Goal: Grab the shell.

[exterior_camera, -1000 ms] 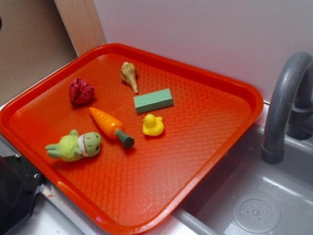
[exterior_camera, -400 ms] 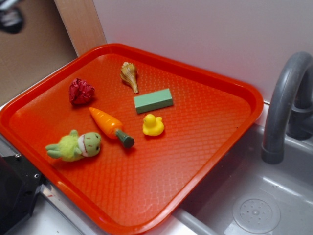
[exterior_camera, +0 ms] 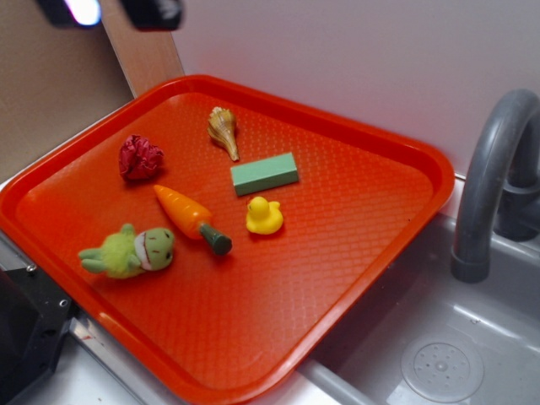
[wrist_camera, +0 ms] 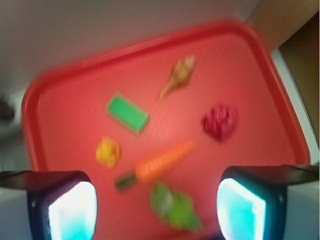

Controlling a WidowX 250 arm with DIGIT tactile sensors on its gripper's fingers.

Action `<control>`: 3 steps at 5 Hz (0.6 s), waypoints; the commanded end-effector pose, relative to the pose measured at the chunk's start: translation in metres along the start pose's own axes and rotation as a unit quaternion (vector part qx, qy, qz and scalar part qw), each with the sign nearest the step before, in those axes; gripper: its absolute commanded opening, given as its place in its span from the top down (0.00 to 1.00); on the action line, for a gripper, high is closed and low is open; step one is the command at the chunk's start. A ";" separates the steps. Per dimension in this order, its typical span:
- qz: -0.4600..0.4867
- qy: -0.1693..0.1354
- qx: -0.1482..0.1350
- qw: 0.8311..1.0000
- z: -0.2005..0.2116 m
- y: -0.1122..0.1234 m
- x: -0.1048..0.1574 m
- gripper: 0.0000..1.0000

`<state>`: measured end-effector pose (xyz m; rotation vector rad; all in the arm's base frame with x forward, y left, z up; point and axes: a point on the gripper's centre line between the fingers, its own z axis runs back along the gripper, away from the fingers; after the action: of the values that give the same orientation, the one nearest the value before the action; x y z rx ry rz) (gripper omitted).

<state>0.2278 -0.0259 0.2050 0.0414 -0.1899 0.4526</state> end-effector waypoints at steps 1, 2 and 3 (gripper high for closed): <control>0.114 -0.108 0.022 0.987 -0.036 -0.003 0.061 0.00; 0.142 -0.134 0.050 0.980 -0.060 0.002 0.071 0.00; 0.172 -0.164 0.076 0.968 -0.096 0.013 0.082 0.00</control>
<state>0.3112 0.0142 0.1043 0.2603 -0.4450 0.7832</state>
